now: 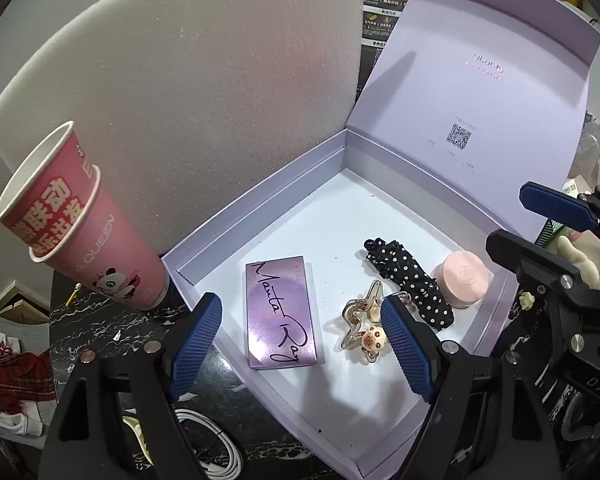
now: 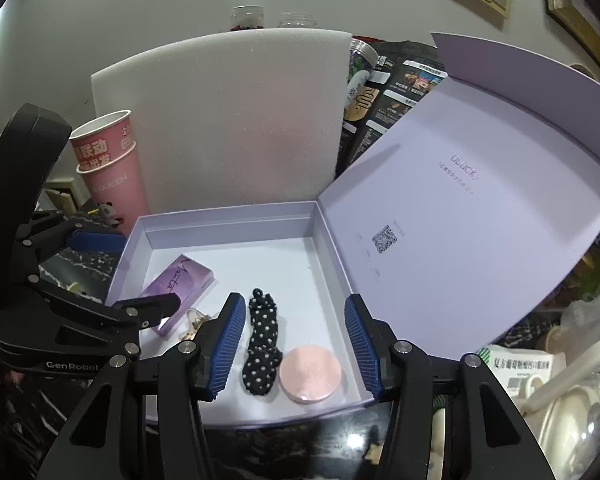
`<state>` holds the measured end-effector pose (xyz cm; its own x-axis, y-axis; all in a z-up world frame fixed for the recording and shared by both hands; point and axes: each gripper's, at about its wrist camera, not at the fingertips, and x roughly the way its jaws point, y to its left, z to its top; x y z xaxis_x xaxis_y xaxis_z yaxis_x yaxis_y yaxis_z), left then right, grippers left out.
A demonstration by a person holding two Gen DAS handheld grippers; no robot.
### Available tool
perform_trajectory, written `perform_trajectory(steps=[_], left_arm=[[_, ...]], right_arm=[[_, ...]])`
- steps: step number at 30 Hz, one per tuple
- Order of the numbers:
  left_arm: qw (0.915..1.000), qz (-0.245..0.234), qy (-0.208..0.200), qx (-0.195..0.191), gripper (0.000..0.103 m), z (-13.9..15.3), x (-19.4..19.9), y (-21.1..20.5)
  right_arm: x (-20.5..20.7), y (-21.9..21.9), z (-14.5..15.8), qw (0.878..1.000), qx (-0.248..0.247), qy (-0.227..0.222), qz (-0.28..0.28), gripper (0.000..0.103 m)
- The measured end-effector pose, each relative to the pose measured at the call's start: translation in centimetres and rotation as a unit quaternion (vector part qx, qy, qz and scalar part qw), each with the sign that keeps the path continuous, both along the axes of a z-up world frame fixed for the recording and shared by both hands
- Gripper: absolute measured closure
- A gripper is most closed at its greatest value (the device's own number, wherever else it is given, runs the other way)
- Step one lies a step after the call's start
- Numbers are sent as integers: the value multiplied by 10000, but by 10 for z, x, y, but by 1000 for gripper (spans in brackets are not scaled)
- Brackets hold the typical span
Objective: Organize rigid objects
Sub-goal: 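Withdraw both tools from the gift box back toward the remaining items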
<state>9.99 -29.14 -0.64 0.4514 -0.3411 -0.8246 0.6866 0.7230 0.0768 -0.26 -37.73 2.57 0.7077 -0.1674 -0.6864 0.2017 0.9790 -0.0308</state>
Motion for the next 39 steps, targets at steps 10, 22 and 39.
perform_trajectory(steps=[10,22,39], left_arm=[[9994,139,-242,-207,21,34,-30,30],[9969,358,-482,-507,2,54,-57,63],[9942,419,-801,-584,2,60,-109,100]], right_arm=[[-22,12,14,9998,-68,-160,55,44],[-51,24,31,9994,-131,-325,11,21],[-92,49,31,9993,-10,-366,30,21]])
